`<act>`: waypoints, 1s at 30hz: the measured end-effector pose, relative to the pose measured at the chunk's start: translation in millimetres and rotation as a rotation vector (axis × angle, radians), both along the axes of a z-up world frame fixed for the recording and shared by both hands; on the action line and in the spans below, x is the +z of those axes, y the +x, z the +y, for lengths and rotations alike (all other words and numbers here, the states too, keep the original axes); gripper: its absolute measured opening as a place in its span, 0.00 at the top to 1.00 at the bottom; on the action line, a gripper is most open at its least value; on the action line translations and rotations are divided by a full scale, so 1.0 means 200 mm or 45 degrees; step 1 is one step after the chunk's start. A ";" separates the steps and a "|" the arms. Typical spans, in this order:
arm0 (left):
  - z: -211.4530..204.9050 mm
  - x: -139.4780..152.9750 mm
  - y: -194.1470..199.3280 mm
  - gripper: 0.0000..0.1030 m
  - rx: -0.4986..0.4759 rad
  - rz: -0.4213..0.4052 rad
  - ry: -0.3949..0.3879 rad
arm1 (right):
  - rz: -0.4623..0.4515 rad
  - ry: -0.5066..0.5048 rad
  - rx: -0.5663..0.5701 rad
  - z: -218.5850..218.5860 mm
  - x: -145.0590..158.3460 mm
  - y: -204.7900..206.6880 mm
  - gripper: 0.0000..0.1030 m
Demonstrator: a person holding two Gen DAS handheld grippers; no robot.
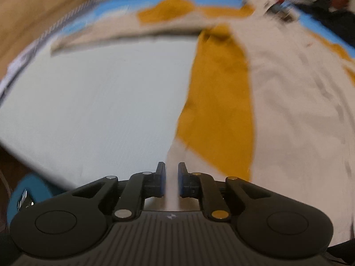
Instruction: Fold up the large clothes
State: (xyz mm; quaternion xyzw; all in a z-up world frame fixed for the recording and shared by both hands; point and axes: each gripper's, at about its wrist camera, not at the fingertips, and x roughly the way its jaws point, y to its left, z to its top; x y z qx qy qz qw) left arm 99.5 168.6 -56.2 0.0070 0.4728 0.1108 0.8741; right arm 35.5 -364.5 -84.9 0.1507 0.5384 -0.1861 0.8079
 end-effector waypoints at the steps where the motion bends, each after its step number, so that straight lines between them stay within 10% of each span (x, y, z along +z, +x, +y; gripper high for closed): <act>1: -0.03 0.02 -0.01 0.89 -0.041 -0.039 -0.007 | -0.007 -0.009 0.002 0.00 0.01 0.00 1.00; 8: -0.13 -0.16 0.03 0.59 -0.168 0.211 -0.143 | -0.308 -0.085 0.096 0.09 0.17 -0.01 0.85; 10: -0.16 -0.13 0.03 0.57 -0.173 0.175 -0.113 | -0.211 -0.025 0.163 0.12 0.09 0.01 0.69; 14: -0.17 -0.04 0.01 0.56 -0.183 0.027 -0.161 | -0.058 -0.064 0.217 0.17 0.00 0.01 0.70; 22: -0.30 0.22 -0.04 0.35 -0.279 -0.367 -0.180 | -0.772 -0.449 0.258 0.25 0.56 -0.18 0.70; 30: -0.47 0.38 -0.14 0.25 -0.417 -0.634 -0.143 | -1.130 -0.391 0.247 0.20 0.95 -0.34 0.68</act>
